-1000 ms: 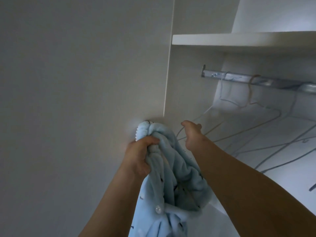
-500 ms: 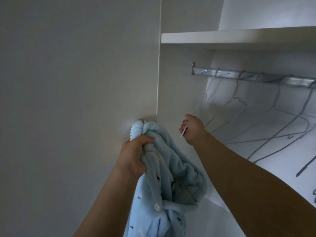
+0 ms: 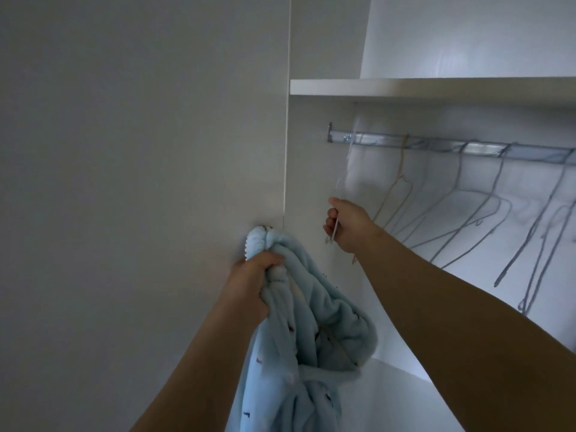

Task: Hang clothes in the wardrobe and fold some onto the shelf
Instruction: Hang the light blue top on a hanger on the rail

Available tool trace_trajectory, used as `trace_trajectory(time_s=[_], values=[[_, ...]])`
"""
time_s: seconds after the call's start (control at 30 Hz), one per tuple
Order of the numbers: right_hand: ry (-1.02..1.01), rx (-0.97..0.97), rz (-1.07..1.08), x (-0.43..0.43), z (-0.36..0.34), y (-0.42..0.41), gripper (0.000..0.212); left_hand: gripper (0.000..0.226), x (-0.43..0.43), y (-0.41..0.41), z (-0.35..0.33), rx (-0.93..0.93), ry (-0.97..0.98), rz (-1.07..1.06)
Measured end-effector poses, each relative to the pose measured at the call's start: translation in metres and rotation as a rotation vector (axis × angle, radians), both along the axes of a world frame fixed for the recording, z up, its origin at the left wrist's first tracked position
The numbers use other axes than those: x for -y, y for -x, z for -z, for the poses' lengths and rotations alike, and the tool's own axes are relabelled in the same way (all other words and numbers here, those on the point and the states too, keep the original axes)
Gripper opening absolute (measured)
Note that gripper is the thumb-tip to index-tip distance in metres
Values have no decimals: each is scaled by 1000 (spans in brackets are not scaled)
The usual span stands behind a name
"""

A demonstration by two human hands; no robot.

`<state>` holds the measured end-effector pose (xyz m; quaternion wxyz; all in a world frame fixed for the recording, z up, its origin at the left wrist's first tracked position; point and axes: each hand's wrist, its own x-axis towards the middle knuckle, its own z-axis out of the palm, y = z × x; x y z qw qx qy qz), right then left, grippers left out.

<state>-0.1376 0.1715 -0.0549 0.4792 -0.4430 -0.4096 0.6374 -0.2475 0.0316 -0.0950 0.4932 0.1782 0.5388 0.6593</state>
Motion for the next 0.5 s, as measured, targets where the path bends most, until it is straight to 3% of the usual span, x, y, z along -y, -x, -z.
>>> trace_trajectory(time_s=[0.3, 0.5], values=[[5, -104, 14, 94, 46, -13, 14, 25, 15, 9, 1, 25, -22, 150], [22, 33, 116, 152, 86, -58, 15, 29, 29, -13, 20, 6, 53, 212]])
